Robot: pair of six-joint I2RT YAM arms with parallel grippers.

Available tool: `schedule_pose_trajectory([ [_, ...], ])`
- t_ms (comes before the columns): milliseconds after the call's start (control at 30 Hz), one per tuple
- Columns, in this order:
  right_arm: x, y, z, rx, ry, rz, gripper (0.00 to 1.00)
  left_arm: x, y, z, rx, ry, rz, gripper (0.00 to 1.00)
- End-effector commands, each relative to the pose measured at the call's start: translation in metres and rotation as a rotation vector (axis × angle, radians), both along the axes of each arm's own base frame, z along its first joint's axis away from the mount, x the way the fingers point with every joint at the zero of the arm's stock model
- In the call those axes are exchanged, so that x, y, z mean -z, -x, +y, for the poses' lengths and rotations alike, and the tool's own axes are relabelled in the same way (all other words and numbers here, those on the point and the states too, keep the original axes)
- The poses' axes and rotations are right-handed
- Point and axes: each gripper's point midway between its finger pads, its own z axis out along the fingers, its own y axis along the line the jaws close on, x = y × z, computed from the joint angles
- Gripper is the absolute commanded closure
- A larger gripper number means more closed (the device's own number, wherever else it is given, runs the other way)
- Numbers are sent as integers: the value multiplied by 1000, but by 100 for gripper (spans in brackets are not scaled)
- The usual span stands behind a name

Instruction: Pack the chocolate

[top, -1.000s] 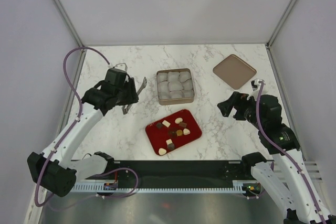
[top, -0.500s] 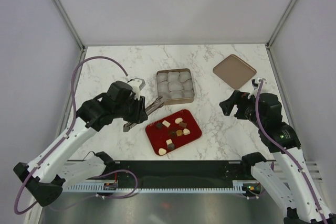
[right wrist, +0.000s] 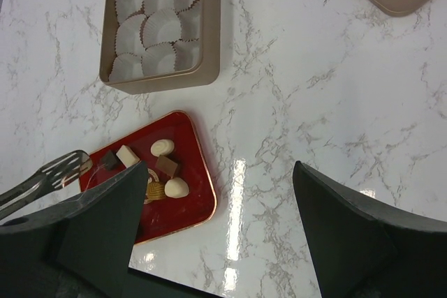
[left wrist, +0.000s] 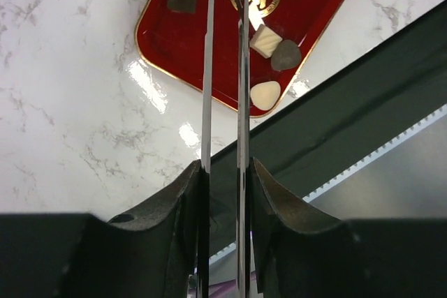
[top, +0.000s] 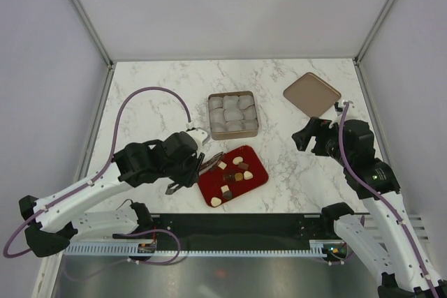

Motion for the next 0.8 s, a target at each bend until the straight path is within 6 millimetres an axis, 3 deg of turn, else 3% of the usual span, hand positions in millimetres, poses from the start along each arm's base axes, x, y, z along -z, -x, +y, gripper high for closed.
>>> schedule_pose_trajectory([
  [0, -19, -3, -3, 14, 2, -51, 7, 1, -6, 17, -103, -61, -43, 61],
  [267, -19, -2, -3, 11, 1, -51, 7, 19, -4, 21, -113, -127, -17, 57],
  [767, -15, 0, -3, 12, 0, -48, 7, 30, -1, 16, -126, -162, 5, 50],
])
